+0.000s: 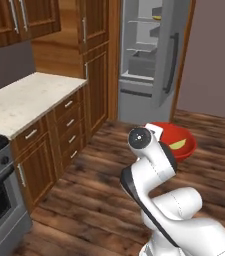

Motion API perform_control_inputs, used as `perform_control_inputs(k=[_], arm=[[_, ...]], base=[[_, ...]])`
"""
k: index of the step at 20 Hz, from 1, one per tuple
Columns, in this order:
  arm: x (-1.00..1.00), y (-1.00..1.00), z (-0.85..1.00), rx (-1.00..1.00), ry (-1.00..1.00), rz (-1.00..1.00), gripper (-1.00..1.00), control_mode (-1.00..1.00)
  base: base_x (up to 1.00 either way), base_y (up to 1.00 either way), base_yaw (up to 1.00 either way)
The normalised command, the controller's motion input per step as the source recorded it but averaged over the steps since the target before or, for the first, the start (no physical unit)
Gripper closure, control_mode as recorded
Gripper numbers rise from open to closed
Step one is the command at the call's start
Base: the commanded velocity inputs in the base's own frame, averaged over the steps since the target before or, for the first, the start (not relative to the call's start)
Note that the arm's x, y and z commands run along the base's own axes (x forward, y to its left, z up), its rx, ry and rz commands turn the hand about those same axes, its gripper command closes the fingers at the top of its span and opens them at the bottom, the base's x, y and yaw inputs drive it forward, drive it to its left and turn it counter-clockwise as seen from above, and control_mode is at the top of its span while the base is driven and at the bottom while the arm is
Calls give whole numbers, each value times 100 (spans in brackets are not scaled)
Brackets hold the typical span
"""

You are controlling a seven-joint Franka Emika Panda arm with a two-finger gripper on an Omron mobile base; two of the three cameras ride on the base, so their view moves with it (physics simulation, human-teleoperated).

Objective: Pick the chicken drumstick and lemon wedge from their plates and place them in the bowl. Then put the bowl in the fridge.

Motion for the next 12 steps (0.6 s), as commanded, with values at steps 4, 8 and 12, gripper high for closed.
perform_control_inputs(k=[4,8,12], arm=[[0,0,0,0,0,0,100,100],[0,0,0,0,0,0,100,100],[0,0,0,0,0,0,100,100]], base=[[73,29,-34],[71,30,-35],[76,30,-29]])
